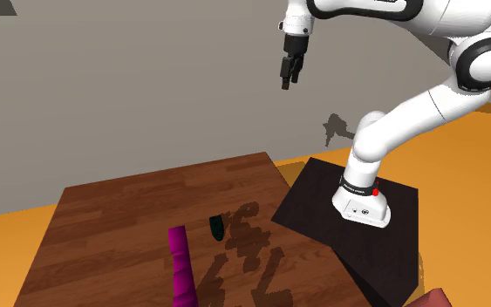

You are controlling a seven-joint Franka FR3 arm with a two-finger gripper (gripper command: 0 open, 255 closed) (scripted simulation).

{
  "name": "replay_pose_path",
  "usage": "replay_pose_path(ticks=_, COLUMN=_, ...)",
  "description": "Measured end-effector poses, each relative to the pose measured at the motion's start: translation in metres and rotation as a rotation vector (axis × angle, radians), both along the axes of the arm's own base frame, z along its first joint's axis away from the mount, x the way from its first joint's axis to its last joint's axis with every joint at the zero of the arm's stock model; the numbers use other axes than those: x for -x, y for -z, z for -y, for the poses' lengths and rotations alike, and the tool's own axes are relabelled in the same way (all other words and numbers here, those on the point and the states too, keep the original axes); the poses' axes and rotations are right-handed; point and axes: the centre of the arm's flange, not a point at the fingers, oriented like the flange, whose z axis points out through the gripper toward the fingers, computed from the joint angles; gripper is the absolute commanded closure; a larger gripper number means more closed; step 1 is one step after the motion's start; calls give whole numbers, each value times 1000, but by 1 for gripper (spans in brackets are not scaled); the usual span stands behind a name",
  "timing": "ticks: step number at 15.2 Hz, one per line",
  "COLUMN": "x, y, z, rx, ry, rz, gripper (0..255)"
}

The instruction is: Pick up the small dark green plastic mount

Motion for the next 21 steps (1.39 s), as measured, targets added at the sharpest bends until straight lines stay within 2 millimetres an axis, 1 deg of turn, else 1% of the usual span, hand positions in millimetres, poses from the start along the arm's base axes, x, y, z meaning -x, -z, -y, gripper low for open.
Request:
replay_pose_path(ticks=1, x=0, y=0, z=0, rx=0, ry=0, rz=0, gripper=0)
replay_pose_path(ticks=4, x=-8, y=19, z=-16, rx=3, ry=-2, rz=-2, gripper=0)
replay_pose_path(ticks=7, x=-12, y=52, z=-42, rx=7, ry=-3, rz=-5, gripper=0)
replay_pose_path(ticks=9, x=-17, y=69, z=-61, rx=9, ry=-4, rz=-6, gripper=0)
replay_pose_path(ticks=13, x=-33, y=103, z=-94, rx=14, ry=-6, rz=-9, gripper=0)
replay_pose_path(ticks=15, x=-36, y=128, z=-114, rx=17, ry=-8, rz=-11, gripper=0)
replay_pose_path(ticks=16, x=-39, y=135, z=-123, rx=18, ry=-8, rz=-12, gripper=0)
replay_pose_path(ticks=18, x=-48, y=157, z=-137, rx=20, ry=-9, rz=-14, gripper=0)
replay_pose_path(ticks=21, x=-55, y=185, z=-164, rx=24, ry=-10, rz=-15, gripper=0)
